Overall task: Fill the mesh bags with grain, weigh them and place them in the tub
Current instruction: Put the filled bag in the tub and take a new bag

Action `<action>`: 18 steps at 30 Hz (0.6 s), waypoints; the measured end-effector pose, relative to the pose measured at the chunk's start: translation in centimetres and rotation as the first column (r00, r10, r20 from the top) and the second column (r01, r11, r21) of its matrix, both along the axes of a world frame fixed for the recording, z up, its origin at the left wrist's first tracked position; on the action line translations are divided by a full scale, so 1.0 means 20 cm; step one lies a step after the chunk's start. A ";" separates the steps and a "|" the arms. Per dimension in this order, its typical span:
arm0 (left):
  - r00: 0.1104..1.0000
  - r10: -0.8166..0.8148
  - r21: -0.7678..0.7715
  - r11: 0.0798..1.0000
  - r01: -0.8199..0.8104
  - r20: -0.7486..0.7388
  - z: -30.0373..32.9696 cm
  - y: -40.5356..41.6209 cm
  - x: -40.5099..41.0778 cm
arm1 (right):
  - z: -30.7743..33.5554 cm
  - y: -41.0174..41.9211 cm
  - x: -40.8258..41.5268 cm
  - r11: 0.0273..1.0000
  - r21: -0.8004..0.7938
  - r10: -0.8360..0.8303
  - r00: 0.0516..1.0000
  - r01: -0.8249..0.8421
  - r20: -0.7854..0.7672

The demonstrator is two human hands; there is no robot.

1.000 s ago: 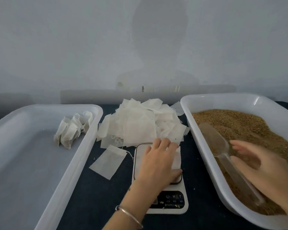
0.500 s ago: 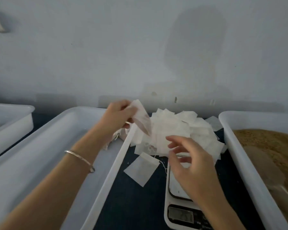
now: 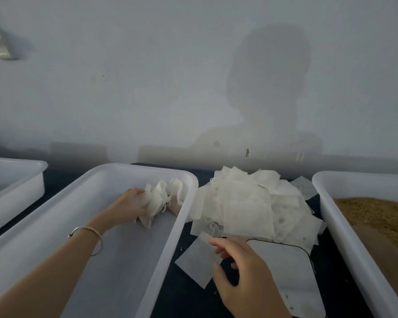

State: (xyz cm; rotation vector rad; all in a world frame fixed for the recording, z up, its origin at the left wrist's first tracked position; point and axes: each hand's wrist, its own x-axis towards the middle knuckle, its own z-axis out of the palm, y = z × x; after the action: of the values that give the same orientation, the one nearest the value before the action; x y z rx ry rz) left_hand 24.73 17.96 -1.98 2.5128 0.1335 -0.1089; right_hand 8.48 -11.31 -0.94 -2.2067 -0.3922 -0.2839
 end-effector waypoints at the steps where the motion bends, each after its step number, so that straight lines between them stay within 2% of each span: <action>1: 0.999 -0.001 -0.013 1.000 0.001 -0.043 0.00 0.01 -0.02 | -0.01 -0.01 -0.01 1.000 0.006 -0.002 1.000 0.002 0.009; 4: 0.998 0.032 0.032 0.999 -0.030 -0.053 -0.06 0.03 -0.04 | -0.02 -0.02 -0.03 1.000 0.028 -0.012 0.999 0.011 0.041; 7: 0.979 0.201 0.109 0.973 -0.202 0.021 -0.12 0.01 -0.04 | -0.03 -0.03 -0.04 0.999 0.025 -0.023 0.997 0.021 0.076; 14: 0.932 0.337 -0.113 0.939 -0.324 0.132 -0.16 -0.01 0.04 | -0.01 -0.02 -0.05 1.000 -0.021 -0.001 1.000 0.002 0.030; 18: 0.865 0.471 -0.319 0.858 -0.402 0.176 -0.20 0.03 0.06 | -0.02 -0.01 -0.04 0.994 -0.098 0.042 0.998 -0.047 -0.053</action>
State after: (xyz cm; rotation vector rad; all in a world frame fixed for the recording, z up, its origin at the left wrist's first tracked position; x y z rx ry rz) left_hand 25.97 18.47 -5.93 2.1354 0.5500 0.3530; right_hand 7.73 -11.52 -1.34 -2.2942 -0.4349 -0.1880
